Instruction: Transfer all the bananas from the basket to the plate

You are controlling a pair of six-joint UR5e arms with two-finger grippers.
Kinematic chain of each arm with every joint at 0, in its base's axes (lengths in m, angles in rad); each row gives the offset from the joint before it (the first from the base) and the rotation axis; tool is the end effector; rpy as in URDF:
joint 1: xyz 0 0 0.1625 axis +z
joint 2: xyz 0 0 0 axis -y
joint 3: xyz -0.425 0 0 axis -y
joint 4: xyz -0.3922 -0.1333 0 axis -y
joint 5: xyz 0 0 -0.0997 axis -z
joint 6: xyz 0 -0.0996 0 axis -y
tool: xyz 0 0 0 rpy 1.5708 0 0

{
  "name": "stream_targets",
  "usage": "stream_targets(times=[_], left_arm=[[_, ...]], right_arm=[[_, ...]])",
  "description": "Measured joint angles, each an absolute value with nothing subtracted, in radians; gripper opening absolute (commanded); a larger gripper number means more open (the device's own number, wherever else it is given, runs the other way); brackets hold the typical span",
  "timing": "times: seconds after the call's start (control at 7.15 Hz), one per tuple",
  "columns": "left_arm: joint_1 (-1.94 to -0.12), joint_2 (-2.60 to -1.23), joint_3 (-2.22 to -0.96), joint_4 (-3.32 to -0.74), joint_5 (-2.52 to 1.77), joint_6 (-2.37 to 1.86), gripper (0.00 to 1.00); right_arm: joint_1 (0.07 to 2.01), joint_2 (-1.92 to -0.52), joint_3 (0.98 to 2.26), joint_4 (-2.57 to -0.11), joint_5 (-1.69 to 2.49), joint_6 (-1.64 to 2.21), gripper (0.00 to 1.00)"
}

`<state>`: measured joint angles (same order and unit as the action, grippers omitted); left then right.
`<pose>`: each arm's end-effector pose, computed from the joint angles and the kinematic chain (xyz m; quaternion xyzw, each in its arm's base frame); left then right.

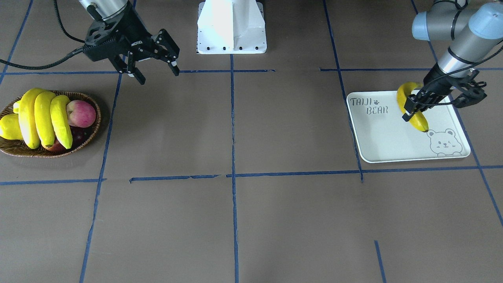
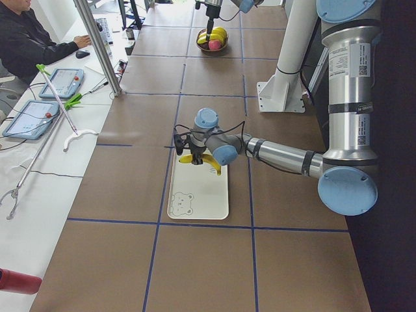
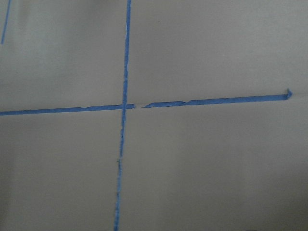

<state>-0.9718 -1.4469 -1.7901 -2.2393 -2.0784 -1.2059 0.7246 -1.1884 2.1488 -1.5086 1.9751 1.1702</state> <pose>0.1949 -0.4361 0.5408 0.0407 0.4276 -0.1791 0.8851 -0.3221 -0.4108 0.1981 0.1076 -0.4989 0.0408 0.8590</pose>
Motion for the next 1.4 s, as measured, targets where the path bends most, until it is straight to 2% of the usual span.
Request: stream_targets(times=[0.42, 1.26, 1.4], left_arm=[[-0.983, -1.451, -1.671, -2.239, -2.068, -1.157, 0.00], [-1.000, -1.487, -1.583, -2.234, -2.010, -1.116, 0.00], [-1.006, -1.491, -1.571, -2.237, -2.008, -1.103, 0.75]], right_arm=[[0.787, -1.208, 2.145, -1.546, 2.025, 1.088, 1.00], [0.823, -1.210, 2.144, -1.548, 2.058, 1.083, 1.00], [0.823, -1.210, 2.144, -1.548, 2.059, 1.083, 1.00]])
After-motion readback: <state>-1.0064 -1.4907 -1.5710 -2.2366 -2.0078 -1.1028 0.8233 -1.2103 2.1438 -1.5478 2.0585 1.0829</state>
